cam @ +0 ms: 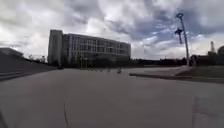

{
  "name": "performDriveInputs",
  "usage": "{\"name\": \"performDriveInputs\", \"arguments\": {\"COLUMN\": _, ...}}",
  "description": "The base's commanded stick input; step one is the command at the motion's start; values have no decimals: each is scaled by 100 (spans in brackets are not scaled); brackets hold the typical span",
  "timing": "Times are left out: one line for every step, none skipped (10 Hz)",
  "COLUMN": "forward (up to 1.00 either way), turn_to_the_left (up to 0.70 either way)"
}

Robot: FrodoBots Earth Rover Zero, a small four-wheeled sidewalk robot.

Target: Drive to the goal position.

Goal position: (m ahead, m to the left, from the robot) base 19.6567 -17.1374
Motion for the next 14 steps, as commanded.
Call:
{"name": "performDriveInputs", "arguments": {"forward": 100, "turn_to_the_left": 9}}
{"name": "performDriveInputs", "arguments": {"forward": 100, "turn_to_the_left": -40}}
{"name": "performDriveInputs", "arguments": {"forward": 100, "turn_to_the_left": -40}}
{"name": "performDriveInputs", "arguments": {"forward": 100, "turn_to_the_left": -33}}
{"name": "performDriveInputs", "arguments": {"forward": 100, "turn_to_the_left": 9}}
{"name": "performDriveInputs", "arguments": {"forward": 100, "turn_to_the_left": 2}}
{"name": "performDriveInputs", "arguments": {"forward": 100, "turn_to_the_left": 4}}
{"name": "performDriveInputs", "arguments": {"forward": 100, "turn_to_the_left": 7}}
{"name": "performDriveInputs", "arguments": {"forward": 100, "turn_to_the_left": 13}}
{"name": "performDriveInputs", "arguments": {"forward": 100, "turn_to_the_left": 0}}
{"name": "performDriveInputs", "arguments": {"forward": 100, "turn_to_the_left": 0}}
{"name": "performDriveInputs", "arguments": {"forward": 100, "turn_to_the_left": 0}}
{"name": "performDriveInputs", "arguments": {"forward": 100, "turn_to_the_left": 0}}
{"name": "performDriveInputs", "arguments": {"forward": 100, "turn_to_the_left": 0}}
